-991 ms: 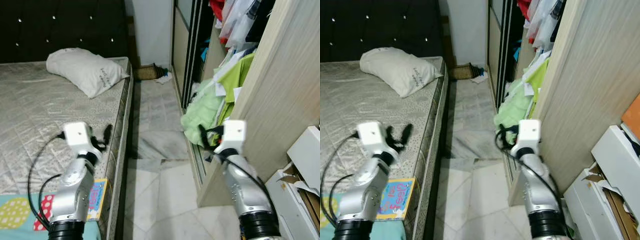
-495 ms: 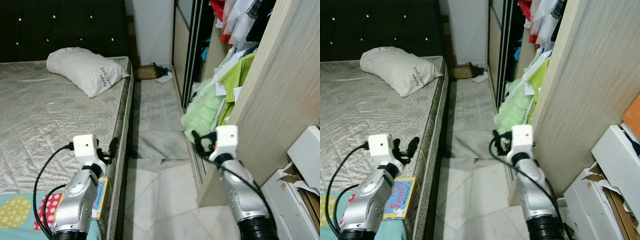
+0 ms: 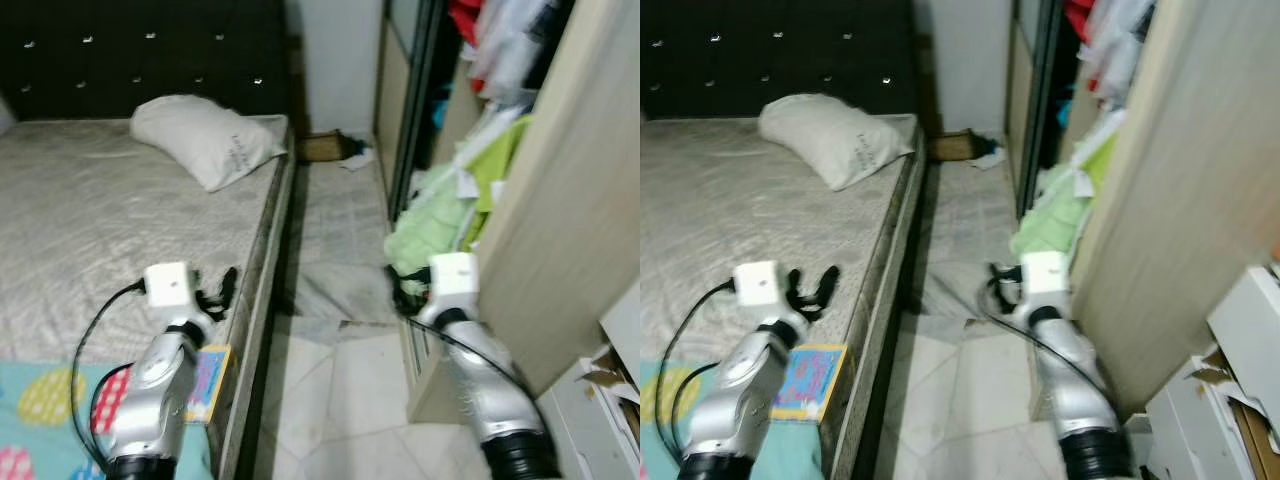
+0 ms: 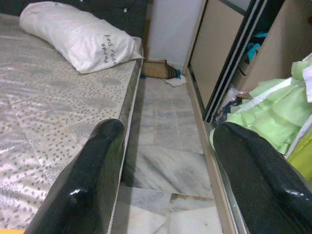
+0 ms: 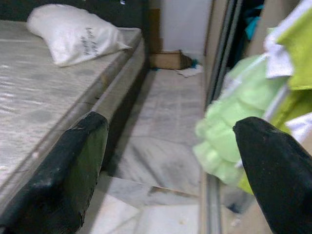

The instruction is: Clean up the room

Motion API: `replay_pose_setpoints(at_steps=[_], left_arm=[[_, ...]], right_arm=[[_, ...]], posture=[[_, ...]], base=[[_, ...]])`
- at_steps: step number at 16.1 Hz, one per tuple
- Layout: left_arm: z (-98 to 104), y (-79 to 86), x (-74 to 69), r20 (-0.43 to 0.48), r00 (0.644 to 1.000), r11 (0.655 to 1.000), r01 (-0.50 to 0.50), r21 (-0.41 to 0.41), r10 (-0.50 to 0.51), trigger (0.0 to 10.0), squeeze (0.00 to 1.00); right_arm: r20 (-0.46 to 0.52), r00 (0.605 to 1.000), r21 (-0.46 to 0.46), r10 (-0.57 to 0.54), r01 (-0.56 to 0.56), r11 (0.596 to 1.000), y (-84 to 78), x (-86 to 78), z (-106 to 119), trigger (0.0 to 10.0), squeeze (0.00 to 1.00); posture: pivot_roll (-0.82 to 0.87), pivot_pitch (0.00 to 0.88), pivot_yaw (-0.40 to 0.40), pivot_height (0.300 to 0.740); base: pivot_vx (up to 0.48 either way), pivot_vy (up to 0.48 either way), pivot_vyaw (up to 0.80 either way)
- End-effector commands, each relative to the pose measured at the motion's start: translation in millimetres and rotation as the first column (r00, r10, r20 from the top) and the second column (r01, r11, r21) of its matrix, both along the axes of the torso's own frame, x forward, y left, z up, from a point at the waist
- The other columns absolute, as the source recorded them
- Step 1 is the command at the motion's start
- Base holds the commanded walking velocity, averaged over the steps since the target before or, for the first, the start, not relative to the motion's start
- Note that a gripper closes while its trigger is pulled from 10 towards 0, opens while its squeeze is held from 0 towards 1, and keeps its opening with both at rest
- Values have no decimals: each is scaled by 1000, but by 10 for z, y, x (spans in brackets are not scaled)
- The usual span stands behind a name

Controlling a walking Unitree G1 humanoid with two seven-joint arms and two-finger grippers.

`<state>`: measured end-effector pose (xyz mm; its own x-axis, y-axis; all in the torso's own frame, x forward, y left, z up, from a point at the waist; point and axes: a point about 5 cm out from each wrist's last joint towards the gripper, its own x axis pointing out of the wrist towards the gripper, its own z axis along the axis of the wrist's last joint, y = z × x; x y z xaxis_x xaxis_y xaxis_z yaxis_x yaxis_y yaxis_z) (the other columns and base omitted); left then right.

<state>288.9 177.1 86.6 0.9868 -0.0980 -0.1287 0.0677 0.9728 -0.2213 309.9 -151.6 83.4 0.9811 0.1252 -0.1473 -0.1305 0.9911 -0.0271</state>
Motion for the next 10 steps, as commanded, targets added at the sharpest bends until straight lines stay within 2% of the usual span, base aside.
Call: replay_pose_setpoints(at_steps=[1,8,10], left_arm=[[7,73,5,3,1000,1000,-19,8,19,10000,0],[6,50,22,5,1000,1000,-19,-3,19,10000,0],[15,15,33,9,1000,1000,-12,-8,12,10000,0]], right_arm=[[16,1000,13,26,-26,1000,97,33,37,10000,0],[30,998,-10,50,-50,999,150,57,51,10000,0],[33,998,-10,47,-47,999,150,63,58,10000,0]], posture=[[-120,0,13,740],[-123,0,18,740],[-128,0,22,740]], base=[[0,0,0],[0,0,0],[261,0,0]])
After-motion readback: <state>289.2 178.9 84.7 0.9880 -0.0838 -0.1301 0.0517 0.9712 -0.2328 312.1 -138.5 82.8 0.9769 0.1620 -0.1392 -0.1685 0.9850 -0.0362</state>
